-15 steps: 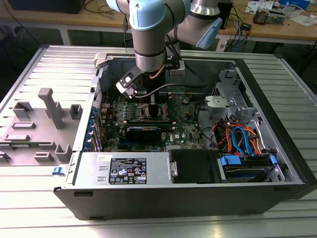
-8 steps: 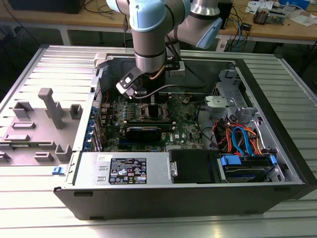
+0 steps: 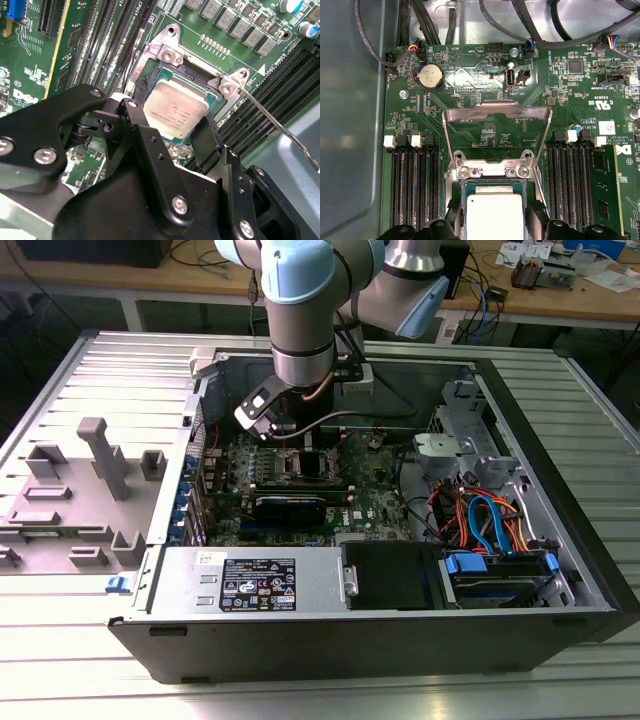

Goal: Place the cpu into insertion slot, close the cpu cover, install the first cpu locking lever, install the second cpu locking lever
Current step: 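Place the cpu into insertion slot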

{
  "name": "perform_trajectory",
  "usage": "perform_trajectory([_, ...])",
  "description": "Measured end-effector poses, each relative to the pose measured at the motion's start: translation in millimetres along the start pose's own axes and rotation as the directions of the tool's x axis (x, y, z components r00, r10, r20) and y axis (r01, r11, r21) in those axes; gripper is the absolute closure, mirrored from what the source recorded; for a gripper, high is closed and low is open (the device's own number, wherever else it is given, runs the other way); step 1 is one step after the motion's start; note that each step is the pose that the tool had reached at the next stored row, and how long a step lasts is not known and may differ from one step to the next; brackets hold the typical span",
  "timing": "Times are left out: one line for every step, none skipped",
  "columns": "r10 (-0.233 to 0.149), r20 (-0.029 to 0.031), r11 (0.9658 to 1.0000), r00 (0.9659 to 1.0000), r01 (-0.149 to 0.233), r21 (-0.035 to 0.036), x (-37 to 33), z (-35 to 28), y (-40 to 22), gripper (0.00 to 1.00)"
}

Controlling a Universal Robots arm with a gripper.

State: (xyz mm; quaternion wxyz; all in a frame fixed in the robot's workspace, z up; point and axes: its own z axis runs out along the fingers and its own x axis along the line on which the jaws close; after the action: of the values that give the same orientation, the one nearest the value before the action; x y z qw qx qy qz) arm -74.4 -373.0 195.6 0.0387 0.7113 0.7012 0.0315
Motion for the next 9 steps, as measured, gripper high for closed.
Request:
perform_trajectory([0.000,0.0000,1.0000,1.0000,0.000,0.0000,0.0,-0.2,0.0,0.38])
perform_trajectory([0.000,0.0002,1.0000,1.0000,0.000,0.0001,0.0,-1.5,0.1,0.38])
perform_trajectory([0.000,0.0001,1.0000,1.0000,0.000,0.0000,0.0,-3.0,0.3,0.38])
perform_trajectory([0.000,0.0000,1.0000,1.0000,0.000,0.0000,0.0,-4.0,0.4,0.38])
perform_trajectory([0.000,0.0000,1.0000,1.0000,0.000,0.0000,0.0,-5.1,0.5,0.38])
perform_trajectory([0.000,0.0000,1.0000,1.0000,0.000,0.0000,-0.1,-6.3,0.6,0.38])
perform_trajectory([0.000,0.0000,1.0000,1.0000,0.000,-0.0001,-0.1,-7.1,0.7,0.38])
perform_trajectory([0.000,0.0000,1.0000,1.0000,0.000,-0.0001,0.0,-7.7,0.7,0.38])
perform_trajectory([0.000,0.0000,1.0000,1.0000,0.000,-0.0001,-0.1,-8.4,0.8,0.38])
